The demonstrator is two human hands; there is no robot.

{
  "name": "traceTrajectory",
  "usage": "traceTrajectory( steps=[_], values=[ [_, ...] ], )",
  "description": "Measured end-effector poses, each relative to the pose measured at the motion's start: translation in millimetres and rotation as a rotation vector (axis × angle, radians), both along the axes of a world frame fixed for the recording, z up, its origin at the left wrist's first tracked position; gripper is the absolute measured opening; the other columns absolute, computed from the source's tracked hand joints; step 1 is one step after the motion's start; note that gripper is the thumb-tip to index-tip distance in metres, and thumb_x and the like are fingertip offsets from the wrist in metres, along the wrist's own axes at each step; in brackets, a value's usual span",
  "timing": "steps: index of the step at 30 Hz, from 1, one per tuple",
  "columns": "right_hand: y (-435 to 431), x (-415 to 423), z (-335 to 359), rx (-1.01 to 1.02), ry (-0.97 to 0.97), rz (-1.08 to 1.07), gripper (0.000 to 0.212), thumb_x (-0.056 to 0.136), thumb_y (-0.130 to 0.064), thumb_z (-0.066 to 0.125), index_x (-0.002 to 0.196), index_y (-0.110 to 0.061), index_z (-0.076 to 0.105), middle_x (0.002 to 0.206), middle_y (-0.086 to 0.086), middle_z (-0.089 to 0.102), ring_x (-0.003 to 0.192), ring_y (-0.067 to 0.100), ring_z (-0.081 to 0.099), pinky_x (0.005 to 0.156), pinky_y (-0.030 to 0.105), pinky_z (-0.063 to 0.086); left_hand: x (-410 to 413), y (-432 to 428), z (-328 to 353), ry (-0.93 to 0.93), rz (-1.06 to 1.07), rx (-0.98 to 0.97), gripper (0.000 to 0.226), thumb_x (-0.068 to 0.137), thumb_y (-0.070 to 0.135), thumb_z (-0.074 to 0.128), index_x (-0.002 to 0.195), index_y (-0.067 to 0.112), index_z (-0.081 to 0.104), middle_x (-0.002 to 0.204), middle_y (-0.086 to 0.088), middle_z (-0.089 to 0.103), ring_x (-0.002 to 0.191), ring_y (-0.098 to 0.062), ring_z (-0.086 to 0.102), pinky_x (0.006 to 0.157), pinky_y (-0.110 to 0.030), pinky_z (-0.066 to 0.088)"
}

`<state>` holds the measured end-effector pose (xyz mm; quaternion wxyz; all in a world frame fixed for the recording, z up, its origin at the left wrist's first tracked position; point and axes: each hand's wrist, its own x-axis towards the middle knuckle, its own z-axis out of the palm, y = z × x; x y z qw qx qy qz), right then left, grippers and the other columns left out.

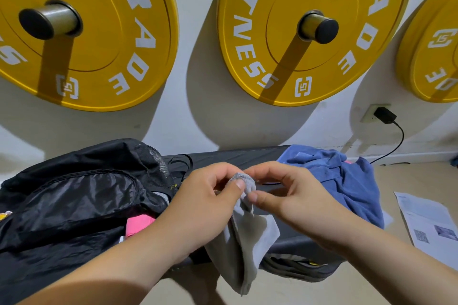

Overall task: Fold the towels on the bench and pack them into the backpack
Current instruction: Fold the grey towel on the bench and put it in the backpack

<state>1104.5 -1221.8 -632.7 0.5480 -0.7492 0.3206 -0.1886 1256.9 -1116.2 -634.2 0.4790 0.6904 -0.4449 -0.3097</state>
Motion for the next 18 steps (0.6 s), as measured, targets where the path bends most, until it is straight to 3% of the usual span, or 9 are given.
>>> traceTrajectory(
  steps=[2,4,8,10,12,14,18],
  values=[
    [1,0,3,-0.051,0.023,0.056,0.019,0.089,-0.016,0.077,0.104,-0.027,0.075,0.106,-0.004,0.076,0.108,0.016,0.070,0.102,0.044,0.053,3,4,10,0.032,-0.058,-0.044,0.021,0.102,0.018,0.055,0.093,0.026,0.072,0.087,-0.001,0.077,0.090,-0.025,0.072,0.093,-0.054,0.054],
    [1,-2,9,-0.082,-0.021,0.084,0.014,0.086,-0.022,0.081,0.098,-0.020,0.074,0.101,0.000,0.077,0.105,0.014,0.070,0.099,0.047,0.053,6,8,22,0.033,-0.120,-0.146,0.019,0.103,0.019,0.054,0.095,0.026,0.070,0.085,-0.004,0.075,0.086,-0.024,0.071,0.088,-0.052,0.056],
    [1,-6,25,-0.174,-0.061,0.152,0.041,0.077,-0.046,0.083,0.093,-0.009,0.073,0.089,0.014,0.073,0.084,0.026,0.068,0.079,0.051,0.053,13,14,45,0.075,-0.122,-0.410,0.013,0.098,0.015,0.055,0.098,0.016,0.068,0.075,0.003,0.070,0.072,-0.007,0.063,0.067,-0.019,0.050],
    [-4,-7,23,-0.226,-0.012,0.144,0.047,0.075,-0.054,0.082,0.082,-0.009,0.069,0.075,0.014,0.066,0.067,0.021,0.056,0.062,0.045,0.047,19,12,45,0.066,-0.026,-0.456,0.013,0.102,0.007,0.055,0.098,0.012,0.067,0.073,0.009,0.067,0.069,-0.001,0.060,0.065,-0.012,0.047],
    [-12,-10,17,-0.219,0.117,0.122,0.049,0.074,-0.051,0.085,0.069,-0.010,0.058,0.060,0.001,0.050,0.059,0.007,0.044,0.055,0.027,0.036,25,8,39,0.004,0.054,-0.430,0.017,0.102,0.005,0.053,0.098,0.014,0.067,0.075,0.006,0.068,0.071,0.000,0.061,0.067,-0.012,0.046],
    [-18,-15,9,-0.211,0.292,0.136,0.055,0.073,-0.054,0.085,0.070,-0.009,0.054,0.060,-0.007,0.046,0.057,0.005,0.043,0.055,0.022,0.034,31,5,30,-0.024,0.095,-0.373,0.020,0.103,0.008,0.053,0.098,0.019,0.068,0.083,0.000,0.072,0.075,-0.002,0.063,0.070,-0.013,0.048],
    [-32,-29,-8,-0.115,0.457,0.143,0.049,0.069,-0.054,0.088,0.087,-0.012,0.071,0.077,0.004,0.072,0.066,0.004,0.062,0.063,0.024,0.049,45,2,12,-0.048,0.174,-0.301,0.019,0.104,0.014,0.053,0.099,0.024,0.069,0.088,-0.009,0.073,0.077,-0.013,0.065,0.075,-0.026,0.049]
  ],
)
